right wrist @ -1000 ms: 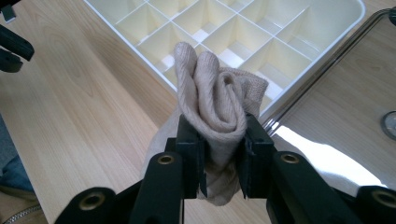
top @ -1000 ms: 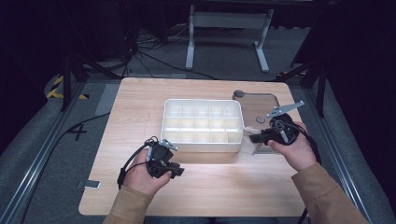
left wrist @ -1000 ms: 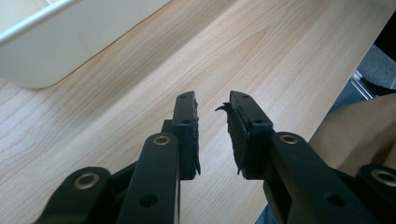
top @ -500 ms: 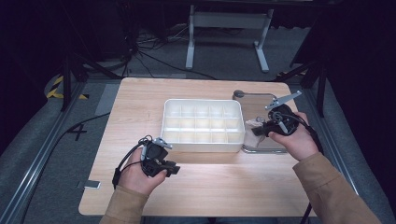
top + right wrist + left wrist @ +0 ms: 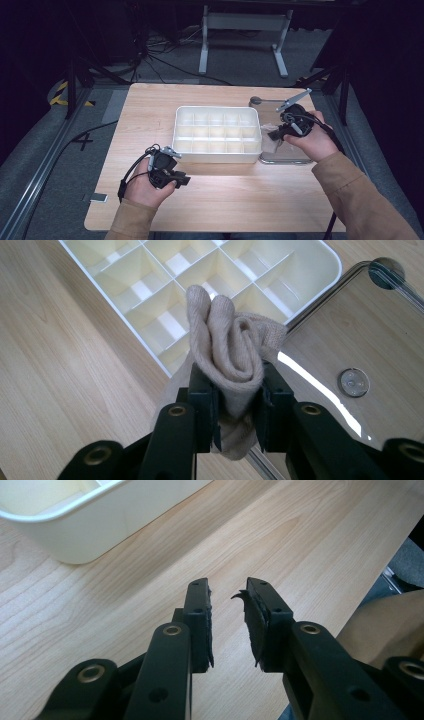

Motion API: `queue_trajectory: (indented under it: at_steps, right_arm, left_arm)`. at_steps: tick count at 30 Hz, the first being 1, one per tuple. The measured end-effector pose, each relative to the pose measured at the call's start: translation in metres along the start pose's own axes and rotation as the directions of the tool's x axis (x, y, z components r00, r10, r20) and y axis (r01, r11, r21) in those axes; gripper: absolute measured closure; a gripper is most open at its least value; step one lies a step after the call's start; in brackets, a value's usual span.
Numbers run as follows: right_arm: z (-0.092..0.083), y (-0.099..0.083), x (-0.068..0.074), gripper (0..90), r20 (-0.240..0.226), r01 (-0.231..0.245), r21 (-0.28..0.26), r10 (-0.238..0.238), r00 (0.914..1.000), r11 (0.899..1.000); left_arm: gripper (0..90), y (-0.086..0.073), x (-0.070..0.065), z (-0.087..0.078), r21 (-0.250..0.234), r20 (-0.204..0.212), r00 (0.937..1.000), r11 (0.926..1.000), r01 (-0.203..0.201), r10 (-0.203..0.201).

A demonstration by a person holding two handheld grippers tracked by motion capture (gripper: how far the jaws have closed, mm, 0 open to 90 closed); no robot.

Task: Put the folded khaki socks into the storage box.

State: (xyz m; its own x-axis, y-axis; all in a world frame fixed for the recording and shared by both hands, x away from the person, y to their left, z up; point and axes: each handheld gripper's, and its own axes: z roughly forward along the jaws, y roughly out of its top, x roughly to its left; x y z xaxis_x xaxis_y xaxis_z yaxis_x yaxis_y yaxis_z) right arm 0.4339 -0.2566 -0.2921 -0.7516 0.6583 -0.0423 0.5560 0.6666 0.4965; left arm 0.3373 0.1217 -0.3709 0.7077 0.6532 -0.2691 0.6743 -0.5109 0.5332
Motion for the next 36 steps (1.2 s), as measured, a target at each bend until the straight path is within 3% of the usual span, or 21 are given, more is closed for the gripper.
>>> queue_trajectory:
  at_steps: [8,14,27,36]
  right_arm:
    - [0.007,0.016,-0.002,72.7,0.009,0.056,0.032,-0.056,0.9984,0.998]
    - [0.014,0.026,-0.005,72.7,0.035,0.056,0.064,-0.058,0.9977,0.996]
    - [0.041,0.036,-0.005,72.5,0.034,0.087,0.077,-0.090,0.9954,0.993]
    - [0.074,0.038,0.003,72.5,0.042,0.125,0.138,-0.132,0.9904,0.983]
  left_arm:
    - [70.9,-0.007,0.003,-0.002,-0.003,-0.040,0.9990,0.9998,0.021,-0.021]
    - [70.0,-0.012,0.005,-0.004,-0.010,-0.052,0.9982,0.9995,0.029,-0.030]
    - [68.8,-0.016,0.006,-0.007,-0.016,-0.046,0.9979,0.9988,0.045,-0.046]
    - [68.4,-0.015,0.007,-0.007,-0.011,-0.044,0.9983,0.9992,0.038,-0.039]
